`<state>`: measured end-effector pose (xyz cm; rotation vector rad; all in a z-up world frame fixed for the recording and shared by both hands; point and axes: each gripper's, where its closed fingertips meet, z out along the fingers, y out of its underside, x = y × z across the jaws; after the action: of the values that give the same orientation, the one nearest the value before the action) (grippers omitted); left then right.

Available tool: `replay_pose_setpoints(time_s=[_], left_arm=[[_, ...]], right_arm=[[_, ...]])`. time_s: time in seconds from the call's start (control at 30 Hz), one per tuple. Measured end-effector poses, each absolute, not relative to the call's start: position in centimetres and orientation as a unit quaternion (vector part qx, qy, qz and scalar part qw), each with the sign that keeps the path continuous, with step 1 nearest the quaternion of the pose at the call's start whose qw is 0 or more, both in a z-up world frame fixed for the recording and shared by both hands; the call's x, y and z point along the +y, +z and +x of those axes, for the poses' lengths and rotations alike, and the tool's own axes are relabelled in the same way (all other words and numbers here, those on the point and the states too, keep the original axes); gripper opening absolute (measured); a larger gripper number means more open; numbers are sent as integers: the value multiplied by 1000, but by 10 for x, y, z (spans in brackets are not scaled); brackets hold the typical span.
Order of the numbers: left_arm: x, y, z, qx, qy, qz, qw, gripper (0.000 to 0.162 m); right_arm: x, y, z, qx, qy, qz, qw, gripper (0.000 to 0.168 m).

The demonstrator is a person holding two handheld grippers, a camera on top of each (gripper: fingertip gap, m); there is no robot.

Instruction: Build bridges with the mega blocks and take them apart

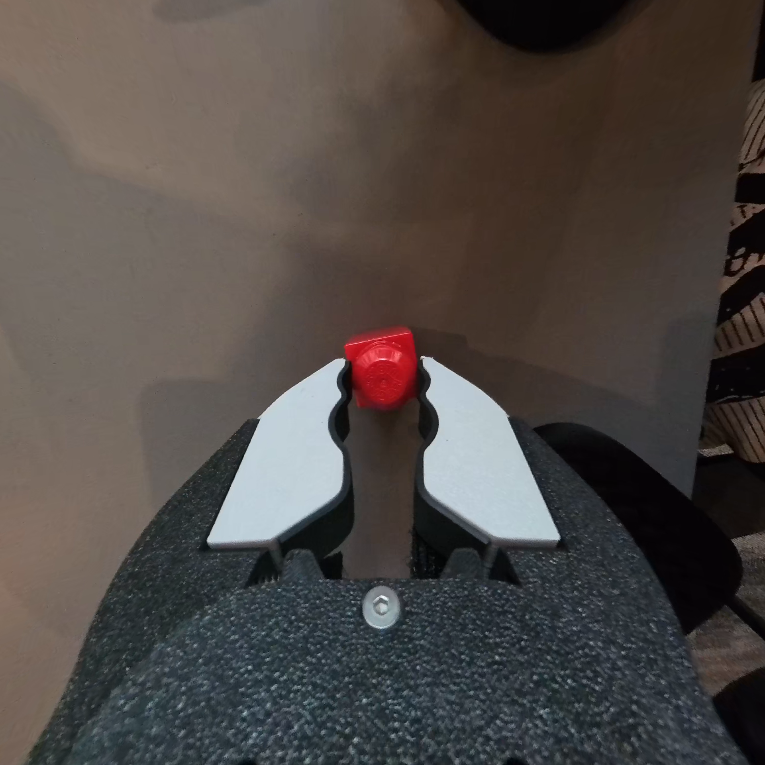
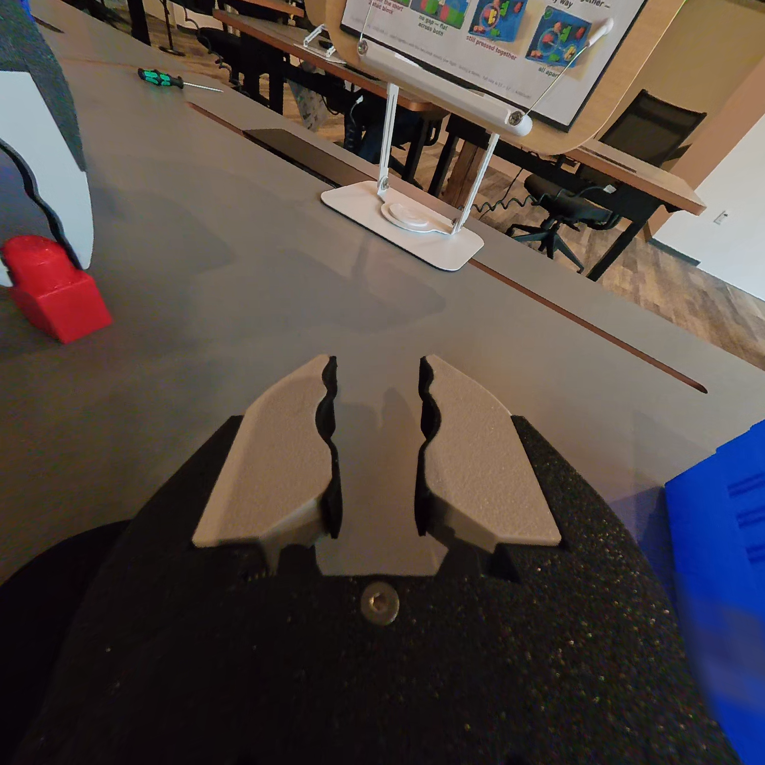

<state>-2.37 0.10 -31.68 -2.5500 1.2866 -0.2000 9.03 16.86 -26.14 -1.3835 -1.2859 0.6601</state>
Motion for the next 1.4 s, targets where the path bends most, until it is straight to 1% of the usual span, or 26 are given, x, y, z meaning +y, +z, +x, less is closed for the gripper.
replay_pose_setpoints(time_s=[0.1,0.13,0.33,0.47,0.6,0.7,0.87,1.0,1.1,1.2,1.33,1.4], left_arm=[[2,-317,-24,445,-72,-881,143,31],[2,-317,-24,443,-73,-882,144,34],[2,-317,-27,435,-71,-885,154,58],[-4,-294,-33,397,-65,-892,205,74],[-30,-264,-66,330,-44,-912,240,80],[-57,-242,-109,259,-13,-931,258,79],[-118,-204,-189,142,41,-946,287,64],[-169,-191,-258,46,89,-955,279,56],[-200,-199,-296,-19,76,-963,259,54],[-227,-219,-329,-76,66,-971,217,54],[-269,-251,-373,-156,108,-974,124,55],[-284,-264,-384,-189,117,-971,91,53]], right_arm=[[169,-262,90,-542,276,-582,539,38],[169,-262,90,-542,276,-582,539,38],[169,-263,91,-543,275,-583,539,38],[169,-264,91,-544,274,-584,537,38],[170,-264,91,-543,274,-585,537,38],[170,-264,91,-544,272,-585,537,38],[170,-266,91,-548,266,-587,534,38],[170,-268,91,-551,263,-587,532,38],[170,-268,91,-550,261,-588,533,38],[170,-267,91,-547,263,-589,534,38],[171,-268,91,-548,261,-590,533,38],[171,-268,91,-547,260,-590,534,38]])
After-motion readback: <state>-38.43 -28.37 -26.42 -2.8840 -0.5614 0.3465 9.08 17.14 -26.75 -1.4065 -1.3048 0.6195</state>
